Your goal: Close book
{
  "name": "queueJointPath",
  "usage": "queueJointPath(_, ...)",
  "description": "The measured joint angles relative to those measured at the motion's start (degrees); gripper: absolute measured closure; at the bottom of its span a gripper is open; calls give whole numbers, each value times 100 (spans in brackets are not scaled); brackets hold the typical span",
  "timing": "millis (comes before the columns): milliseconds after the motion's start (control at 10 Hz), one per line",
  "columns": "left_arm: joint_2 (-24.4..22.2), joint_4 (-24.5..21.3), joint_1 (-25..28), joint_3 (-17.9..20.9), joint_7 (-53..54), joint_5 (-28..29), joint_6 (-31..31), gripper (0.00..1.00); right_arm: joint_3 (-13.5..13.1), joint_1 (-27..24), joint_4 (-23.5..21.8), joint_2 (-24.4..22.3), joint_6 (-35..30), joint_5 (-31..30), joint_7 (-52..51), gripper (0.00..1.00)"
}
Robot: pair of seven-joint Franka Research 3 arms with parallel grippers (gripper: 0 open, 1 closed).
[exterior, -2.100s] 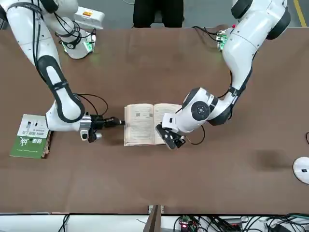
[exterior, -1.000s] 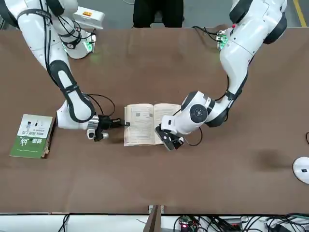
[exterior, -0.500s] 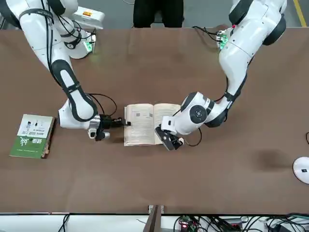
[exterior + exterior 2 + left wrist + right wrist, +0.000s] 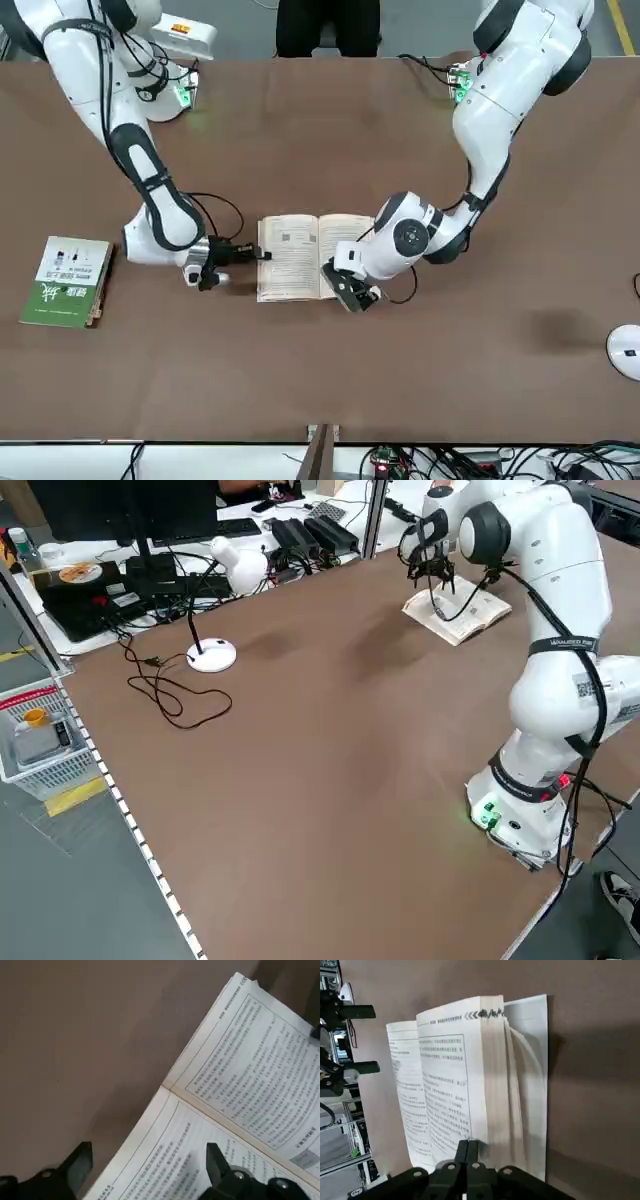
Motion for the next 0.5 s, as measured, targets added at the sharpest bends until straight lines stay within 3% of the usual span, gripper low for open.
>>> queueJointPath(500, 26, 3, 7, 0, 332, -330, 4, 0, -3, 25, -14, 52, 47, 1, -22, 99)
